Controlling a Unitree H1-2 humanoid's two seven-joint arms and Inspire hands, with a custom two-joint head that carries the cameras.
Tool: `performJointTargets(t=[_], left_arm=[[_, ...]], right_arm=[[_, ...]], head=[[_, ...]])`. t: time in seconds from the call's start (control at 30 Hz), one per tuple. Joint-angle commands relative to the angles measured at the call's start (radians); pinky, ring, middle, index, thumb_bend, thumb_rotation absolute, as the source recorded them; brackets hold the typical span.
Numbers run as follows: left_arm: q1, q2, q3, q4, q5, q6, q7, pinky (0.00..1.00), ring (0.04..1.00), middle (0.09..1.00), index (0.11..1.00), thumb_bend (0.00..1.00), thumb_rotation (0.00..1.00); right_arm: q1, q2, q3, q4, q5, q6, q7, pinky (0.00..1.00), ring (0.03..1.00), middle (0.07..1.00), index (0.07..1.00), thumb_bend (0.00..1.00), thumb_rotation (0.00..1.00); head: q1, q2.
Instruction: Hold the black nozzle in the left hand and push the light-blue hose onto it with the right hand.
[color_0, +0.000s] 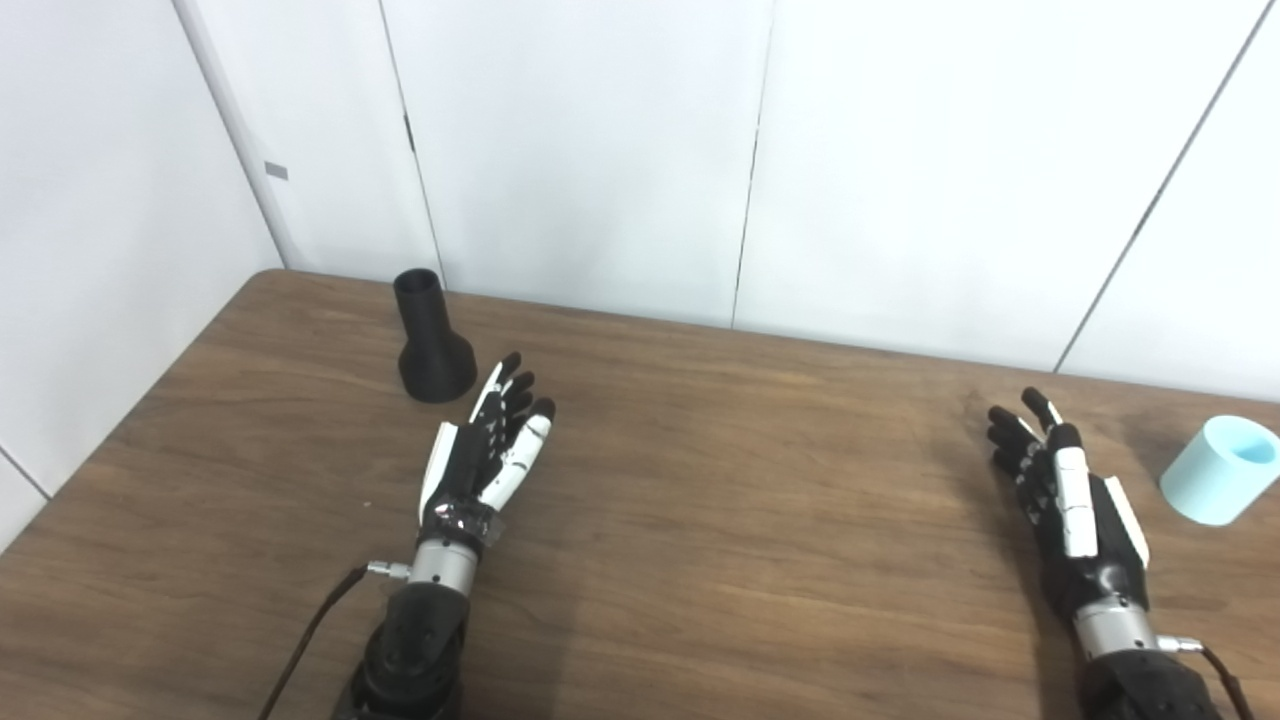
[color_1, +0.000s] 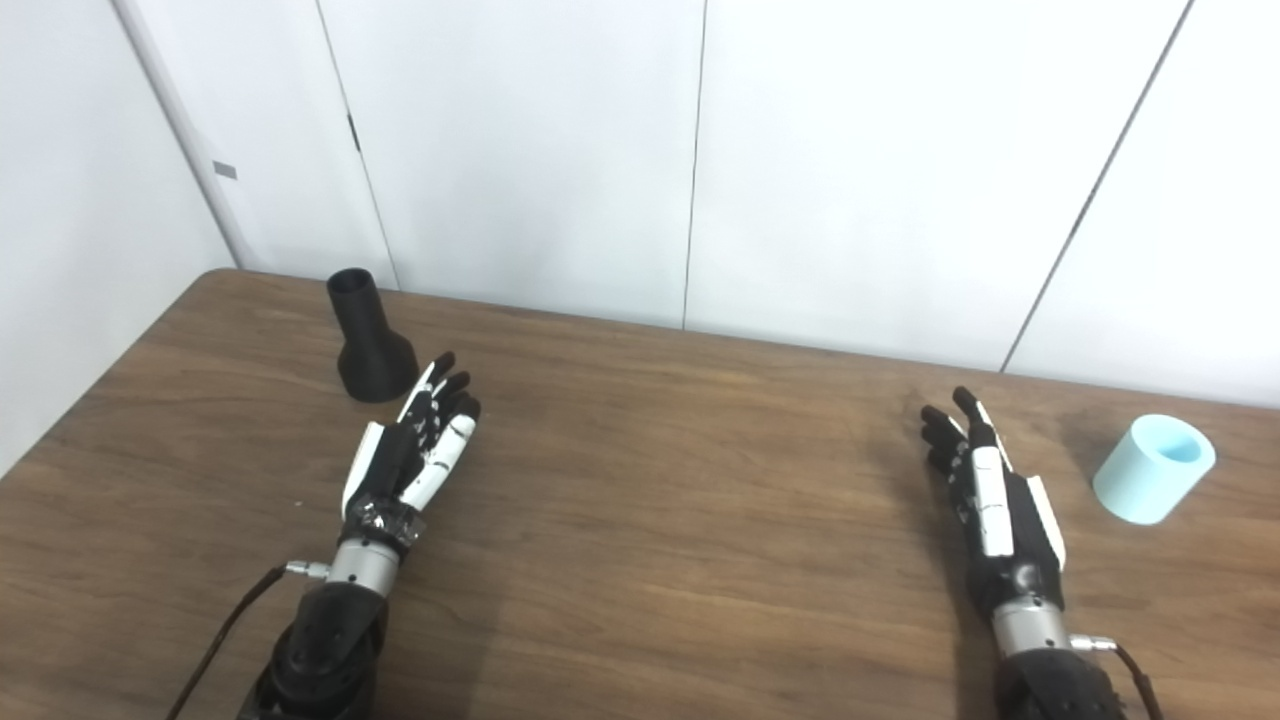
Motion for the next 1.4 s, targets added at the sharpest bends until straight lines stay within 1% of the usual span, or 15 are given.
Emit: performJointTargets(t=[0.0,0.03,0.13,0.2,0.3,0.4,0.53,0.63,0.77,0.8,0.97,1.1,1.2,1.3,1.37], left_arm=[[0.01,-0.012,-0.029,0.006,0.023,0.032,-0.012,0.85,0.914,0.924,0.979,0.44,0.61],[0.011,-0.011,-0.03,0.006,0.034,0.029,-0.006,0.85,0.908,0.919,0.975,0.47,0.6],[0.017,-0.022,-0.02,-0.01,0.052,0.032,0.019,0.87,0.897,0.899,0.95,0.6,0.52],[0.019,-0.037,-0.001,-0.023,0.047,0.029,0.048,0.87,0.889,0.879,0.924,0.72,0.42],[0.022,-0.035,0.003,-0.04,0.084,0.009,0.079,0.86,0.868,0.85,0.9,0.78,0.37],[0.028,-0.024,-0.002,-0.105,0.117,0.038,0.075,0.85,0.843,0.836,0.881,0.8,0.33],[0.037,-0.011,0.005,-0.203,0.108,0.106,0.04,0.74,0.775,0.799,0.851,0.82,0.23],[0.041,0.0,0.026,-0.276,0.103,0.163,0.03,0.76,0.759,0.784,0.841,0.84,0.17],[0.042,0.032,0.061,-0.342,0.131,0.213,0.036,0.79,0.742,0.759,0.829,0.85,0.14],[0.041,0.041,0.071,-0.354,0.135,0.221,0.038,0.77,0.732,0.751,0.822,0.85,0.12],[0.029,0.081,0.128,-0.386,0.138,0.218,0.053,0.71,0.692,0.723,0.806,0.89,0.11],[0.009,0.111,0.182,-0.411,0.138,0.29,0.056,0.71,0.677,0.72,0.799,0.89,0.09],[-0.002,0.134,0.204,-0.405,0.155,0.317,0.059,0.71,0.668,0.71,0.795,0.89,0.06],[-0.016,0.154,0.231,-0.38,0.162,0.331,0.069,0.67,0.676,0.714,0.808,0.89,0.05],[-0.023,0.167,0.238,-0.364,0.182,0.33,0.077,0.61,0.659,0.712,0.8,0.89,0.05]], right_arm=[[0.002,-0.02,-0.012,0.032,0.011,0.003,0.01,0.92,0.895,0.875,0.953,0.41,1.0],[0.002,-0.019,-0.014,0.03,0.014,0.01,0.011,0.92,0.895,0.874,0.952,0.41,1.0],[0.008,-0.011,-0.021,0.014,0.031,0.031,0.012,0.94,0.9,0.879,0.95,0.43,1.0],[0.015,-0.007,-0.02,-0.002,0.027,0.045,0.006,0.95,0.9,0.878,0.951,0.43,1.0],[0.02,-0.002,-0.016,-0.018,0.018,0.056,0.0,0.95,0.899,0.881,0.956,0.44,1.0],[0.015,0.006,-0.019,-0.013,0.028,0.057,-0.001,0.97,0.904,0.888,0.958,0.44,1.0],[0.014,0.011,-0.015,-0.013,0.021,0.052,-0.005,0.96,0.902,0.882,0.956,0.45,1.0],[0.009,0.017,-0.015,-0.01,0.026,0.056,-0.008,0.97,0.907,0.883,0.955,0.46,1.0],[0.008,0.021,-0.017,-0.014,0.026,0.062,-0.016,0.96,0.898,0.877,0.951,0.46,1.0],[0.009,0.021,-0.017,-0.017,0.026,0.064,-0.017,0.95,0.892,0.872,0.948,0.45,1.0],[0.019,0.015,-0.013,-0.038,0.021,0.078,-0.018,0.96,0.898,0.877,0.953,0.43,1.0],[0.019,0.012,-0.01,-0.047,0.015,0.088,-0.021,0.95,0.893,0.872,0.954,0.42,1.0],[0.023,0.01,-0.005,-0.059,0.006,0.097,-0.023,0.94,0.896,0.871,0.953,0.42,1.0],[0.023,0.013,-0.005,-0.064,0.005,0.106,-0.025,0.96,0.899,0.871,0.952,0.43,1.0],[0.027,0.014,-0.004,-0.077,0.004,0.118,-0.028,0.97,0.9,0.871,0.953,0.43,1.0]], head=[[0.004,0.0],[0.004,0.0],[0.011,0.001],[0.01,0.001],[0.009,0.002],[0.011,0.005],[0.015,0.007],[0.015,0.008],[0.016,0.008],[0.018,0.008],[0.016,0.01],[0.016,0.01],[0.018,0.012],[0.017,0.013],[0.016,0.017]])
